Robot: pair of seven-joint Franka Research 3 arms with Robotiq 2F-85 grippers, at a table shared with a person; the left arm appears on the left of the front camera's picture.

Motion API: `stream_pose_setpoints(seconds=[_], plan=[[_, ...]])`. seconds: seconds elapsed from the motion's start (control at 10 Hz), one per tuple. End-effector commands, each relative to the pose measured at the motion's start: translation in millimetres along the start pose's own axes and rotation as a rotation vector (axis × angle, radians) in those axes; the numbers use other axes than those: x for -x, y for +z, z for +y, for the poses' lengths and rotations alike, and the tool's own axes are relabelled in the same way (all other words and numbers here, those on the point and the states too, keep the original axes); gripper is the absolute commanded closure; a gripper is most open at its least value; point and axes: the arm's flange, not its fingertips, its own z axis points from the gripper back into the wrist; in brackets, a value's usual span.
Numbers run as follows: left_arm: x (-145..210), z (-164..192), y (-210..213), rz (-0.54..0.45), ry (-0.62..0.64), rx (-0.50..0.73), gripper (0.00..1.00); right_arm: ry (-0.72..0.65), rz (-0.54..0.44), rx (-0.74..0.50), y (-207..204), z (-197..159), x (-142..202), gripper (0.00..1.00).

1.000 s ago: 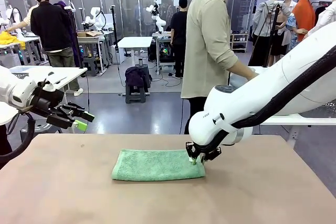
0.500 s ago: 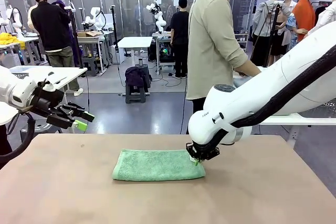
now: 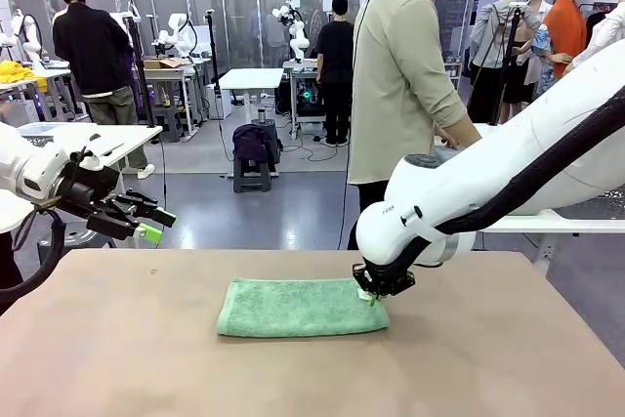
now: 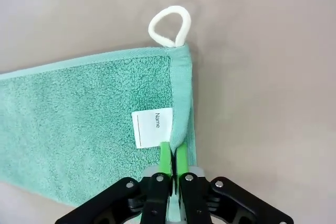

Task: Fold the towels and place them in the basket.
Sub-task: When a person lays out a Towel with hook on the table, fold it in half twice.

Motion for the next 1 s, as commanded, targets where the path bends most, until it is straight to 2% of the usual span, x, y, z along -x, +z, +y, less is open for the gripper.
stream_pose_setpoints(seconds=[0.0,0.1,0.4,0.9], plan=[[-1.7,-1.7,1.4,-0.003,-0.004,-0.002,0.28,0.038,-0.007,0.033,23.7,-17.0,3.7,1.00],[-1.7,-1.7,1.4,-0.003,-0.004,-0.002,0.28,0.055,-0.006,0.044,36.4,-12.6,3.2,1.00],[-1.7,-1.7,1.4,-0.003,-0.004,-0.002,0.28,0.124,-0.025,0.083,73.7,33.3,1.8,1.00],[-1.7,-1.7,1.4,-0.003,-0.004,-0.002,0.28,0.242,-0.019,0.197,83.4,143.3,-4.1,1.00]])
